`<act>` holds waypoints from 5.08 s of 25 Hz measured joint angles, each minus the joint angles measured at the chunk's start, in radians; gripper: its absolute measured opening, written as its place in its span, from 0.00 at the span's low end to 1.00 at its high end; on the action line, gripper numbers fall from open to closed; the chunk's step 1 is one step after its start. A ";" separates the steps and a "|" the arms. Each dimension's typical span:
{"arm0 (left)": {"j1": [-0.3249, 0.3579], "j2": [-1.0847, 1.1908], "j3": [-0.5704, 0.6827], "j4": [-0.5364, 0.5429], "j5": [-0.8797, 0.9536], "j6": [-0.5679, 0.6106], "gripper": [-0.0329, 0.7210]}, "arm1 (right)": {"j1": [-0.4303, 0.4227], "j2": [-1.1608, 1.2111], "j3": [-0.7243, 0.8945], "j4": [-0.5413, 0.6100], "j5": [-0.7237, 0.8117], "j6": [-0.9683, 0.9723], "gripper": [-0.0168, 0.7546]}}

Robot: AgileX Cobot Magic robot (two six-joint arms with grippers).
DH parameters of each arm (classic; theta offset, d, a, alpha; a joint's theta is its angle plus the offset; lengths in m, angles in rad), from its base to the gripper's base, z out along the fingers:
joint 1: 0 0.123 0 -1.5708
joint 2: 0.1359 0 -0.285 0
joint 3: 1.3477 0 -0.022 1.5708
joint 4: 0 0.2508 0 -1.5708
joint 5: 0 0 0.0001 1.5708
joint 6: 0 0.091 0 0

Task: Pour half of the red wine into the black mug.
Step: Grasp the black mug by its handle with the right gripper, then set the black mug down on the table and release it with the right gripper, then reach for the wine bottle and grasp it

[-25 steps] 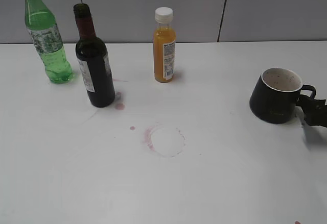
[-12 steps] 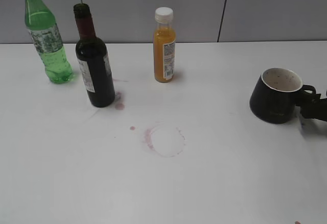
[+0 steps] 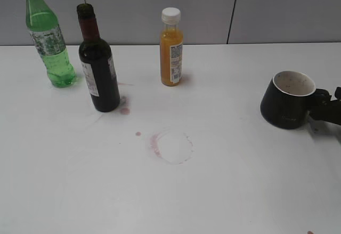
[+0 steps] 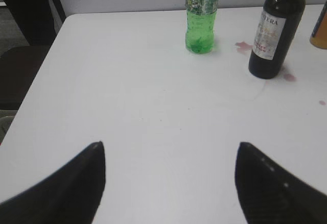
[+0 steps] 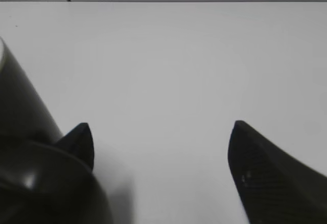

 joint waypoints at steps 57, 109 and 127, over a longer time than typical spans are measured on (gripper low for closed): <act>0.000 0.000 0.000 0.000 0.000 0.001 0.83 | 0.508 -0.041 -0.473 -0.928 0.066 0.464 0.11; 0.000 0.000 0.000 0.000 0.000 0.000 0.83 | 0.490 0.195 -0.566 -0.831 0.029 0.483 0.43; 0.000 0.000 0.000 0.000 0.000 0.001 0.83 | 0.272 0.016 -0.569 -1.226 0.023 0.702 0.43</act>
